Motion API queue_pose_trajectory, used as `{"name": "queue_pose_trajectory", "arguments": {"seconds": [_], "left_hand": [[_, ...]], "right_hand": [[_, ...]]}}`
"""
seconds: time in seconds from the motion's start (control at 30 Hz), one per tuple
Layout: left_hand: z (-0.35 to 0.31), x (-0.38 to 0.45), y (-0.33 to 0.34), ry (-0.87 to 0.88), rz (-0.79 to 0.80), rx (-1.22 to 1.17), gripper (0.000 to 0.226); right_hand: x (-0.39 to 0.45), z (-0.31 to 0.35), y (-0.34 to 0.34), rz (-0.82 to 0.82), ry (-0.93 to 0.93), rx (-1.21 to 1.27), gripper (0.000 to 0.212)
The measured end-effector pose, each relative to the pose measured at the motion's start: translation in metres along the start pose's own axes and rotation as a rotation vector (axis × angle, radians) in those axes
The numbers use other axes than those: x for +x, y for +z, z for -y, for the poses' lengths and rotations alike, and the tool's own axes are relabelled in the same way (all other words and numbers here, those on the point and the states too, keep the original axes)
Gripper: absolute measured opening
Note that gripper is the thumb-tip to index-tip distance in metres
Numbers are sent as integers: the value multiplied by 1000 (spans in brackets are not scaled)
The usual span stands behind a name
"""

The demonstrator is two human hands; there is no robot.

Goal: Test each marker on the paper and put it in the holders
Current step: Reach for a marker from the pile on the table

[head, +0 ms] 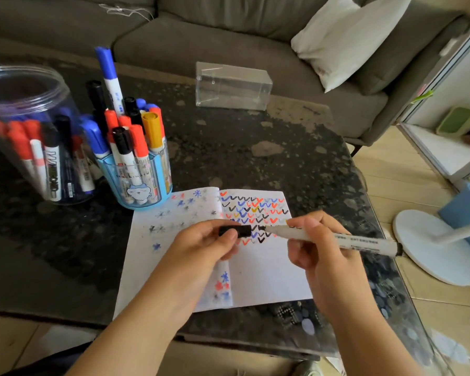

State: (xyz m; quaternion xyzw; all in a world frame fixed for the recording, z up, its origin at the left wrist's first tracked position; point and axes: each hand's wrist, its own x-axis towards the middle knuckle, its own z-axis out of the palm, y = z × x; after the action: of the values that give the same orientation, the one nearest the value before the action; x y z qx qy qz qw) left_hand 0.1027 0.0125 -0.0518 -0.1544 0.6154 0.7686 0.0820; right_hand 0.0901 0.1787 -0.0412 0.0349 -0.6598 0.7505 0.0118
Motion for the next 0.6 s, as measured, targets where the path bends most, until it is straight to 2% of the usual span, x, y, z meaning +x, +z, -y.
{"name": "queue_pose_trajectory", "arguments": {"seconds": [0.17,0.33,0.43,0.53,0.6], "left_hand": [[-3,-5,-2,11,68,-127,28],[-3,-7,-8,30,126,-96,14],[-4,-8,-11,88,139,92,13],[-8,-13,-16,262,167,441,11],[-13,-19,-19,341,202,557,11]], "right_hand": [[-3,7,11,-35,-14,4,19],[-2,6,18,-31,16,-26,23],[-1,7,22,-17,20,-112,26],[2,9,23,-35,30,-100,31],[4,10,26,-30,38,-55,34]]}}
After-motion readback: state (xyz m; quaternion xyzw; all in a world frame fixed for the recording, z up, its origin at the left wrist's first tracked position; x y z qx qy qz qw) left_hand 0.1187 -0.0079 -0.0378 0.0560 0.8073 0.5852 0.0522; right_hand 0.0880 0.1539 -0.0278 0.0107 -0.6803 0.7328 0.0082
